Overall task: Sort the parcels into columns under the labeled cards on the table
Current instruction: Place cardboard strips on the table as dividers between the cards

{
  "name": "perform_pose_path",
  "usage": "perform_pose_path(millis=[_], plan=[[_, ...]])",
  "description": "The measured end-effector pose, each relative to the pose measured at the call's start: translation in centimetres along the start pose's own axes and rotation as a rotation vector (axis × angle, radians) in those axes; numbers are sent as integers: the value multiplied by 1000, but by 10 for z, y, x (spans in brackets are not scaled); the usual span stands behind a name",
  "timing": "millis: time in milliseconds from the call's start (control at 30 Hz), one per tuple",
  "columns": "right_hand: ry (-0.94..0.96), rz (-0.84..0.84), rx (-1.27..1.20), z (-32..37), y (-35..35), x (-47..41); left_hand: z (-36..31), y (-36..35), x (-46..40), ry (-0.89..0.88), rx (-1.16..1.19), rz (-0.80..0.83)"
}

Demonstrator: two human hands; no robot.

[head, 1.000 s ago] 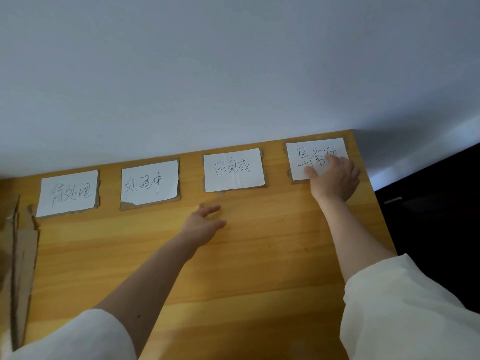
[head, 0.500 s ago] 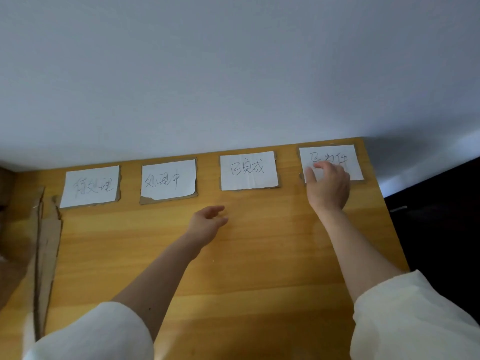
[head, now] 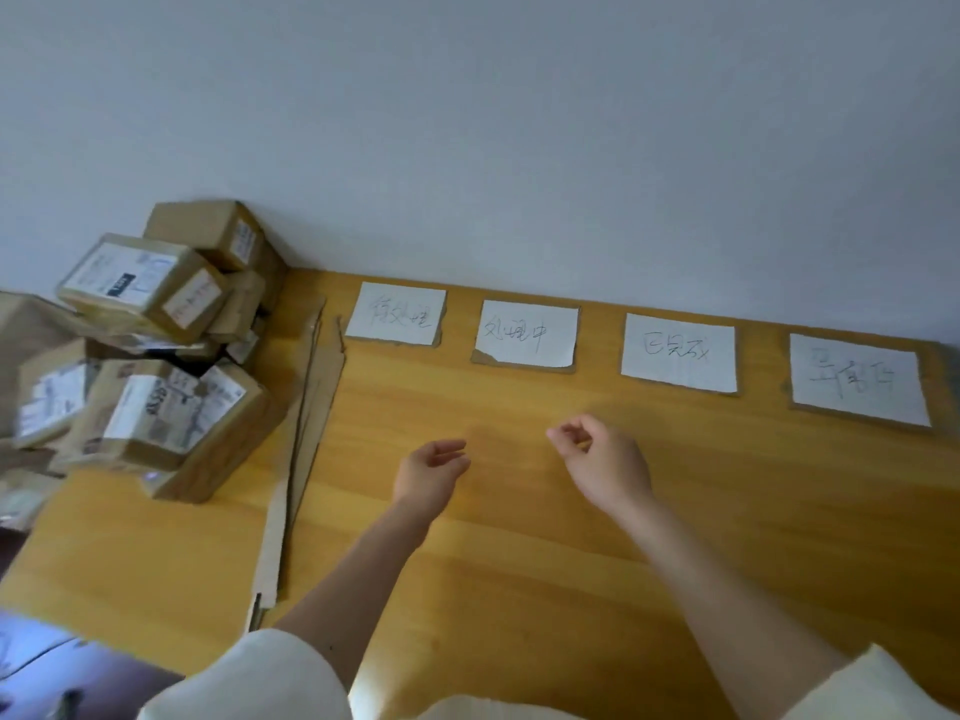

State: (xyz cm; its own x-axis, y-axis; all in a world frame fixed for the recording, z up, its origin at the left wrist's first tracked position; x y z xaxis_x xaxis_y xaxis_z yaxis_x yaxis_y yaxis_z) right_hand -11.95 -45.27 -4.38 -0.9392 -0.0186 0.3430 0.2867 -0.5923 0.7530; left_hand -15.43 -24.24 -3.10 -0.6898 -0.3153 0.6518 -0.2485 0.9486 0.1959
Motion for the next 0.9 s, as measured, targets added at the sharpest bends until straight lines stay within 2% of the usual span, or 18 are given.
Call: perform_pose_path(millis=[333,433,500,633,767,900], plan=[[-13,208,15,99,-96,24,37,142,-8,-68,-37,-348],[-44,254,6,126,-125,31,46,177,-23,-57,-196,-383],[-71,279,1,143,-145,37,50,196,-31,4,-313,-360],[-138,330,-8,170,-181,53,58,224,-44,69,-477,-191],[-194,396,-6,193,-203,67,64,243,-58,9,-550,-62],[-234,373,19,209,-218,74,66,261,-66,-54,-535,11]])
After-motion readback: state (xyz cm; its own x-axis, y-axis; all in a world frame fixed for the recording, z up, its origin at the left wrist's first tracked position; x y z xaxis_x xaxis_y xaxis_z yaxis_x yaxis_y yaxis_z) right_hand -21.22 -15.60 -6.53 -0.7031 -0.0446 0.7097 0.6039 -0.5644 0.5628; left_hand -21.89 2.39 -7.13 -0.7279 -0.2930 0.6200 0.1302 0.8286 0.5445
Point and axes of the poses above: each hand's wrist, its own x-axis away from the middle knuckle, its own y-axis out of the back of the hand, z = x × y, the point moved 1 cm from there along -x, towards the middle knuckle, and after that the axes turned 13 degrees about x, right-handed, at the moved point
